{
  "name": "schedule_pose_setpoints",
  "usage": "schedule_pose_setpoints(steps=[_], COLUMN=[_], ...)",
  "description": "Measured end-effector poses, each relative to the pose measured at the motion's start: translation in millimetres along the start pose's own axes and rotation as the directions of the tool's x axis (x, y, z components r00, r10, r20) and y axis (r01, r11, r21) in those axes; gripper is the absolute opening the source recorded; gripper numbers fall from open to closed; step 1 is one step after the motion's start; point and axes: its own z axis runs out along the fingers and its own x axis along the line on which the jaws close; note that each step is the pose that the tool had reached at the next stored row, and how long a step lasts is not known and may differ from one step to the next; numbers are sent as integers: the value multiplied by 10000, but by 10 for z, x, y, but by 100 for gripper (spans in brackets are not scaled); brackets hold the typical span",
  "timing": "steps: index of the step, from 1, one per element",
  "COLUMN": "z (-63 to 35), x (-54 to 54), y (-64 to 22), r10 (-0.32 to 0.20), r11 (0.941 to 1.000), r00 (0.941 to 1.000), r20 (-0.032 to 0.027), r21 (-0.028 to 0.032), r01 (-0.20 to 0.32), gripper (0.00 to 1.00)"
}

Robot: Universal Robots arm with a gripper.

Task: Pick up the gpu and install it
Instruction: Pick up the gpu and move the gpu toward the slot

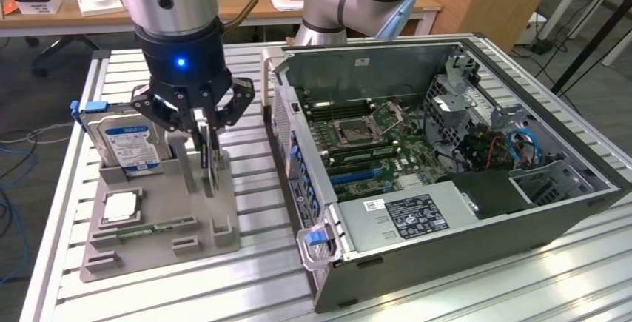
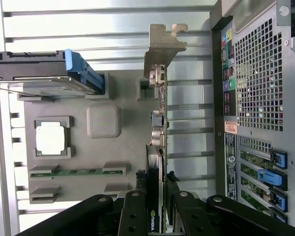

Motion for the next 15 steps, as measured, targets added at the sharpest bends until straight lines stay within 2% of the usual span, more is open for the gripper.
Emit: schedule_pose_setpoints(steps=[15], z=[-95], x=[-3], y=[3], r10=[-1], r11=[10000], r00=[10000], r20=[1], r21=[16], r01=[1], gripper=[26])
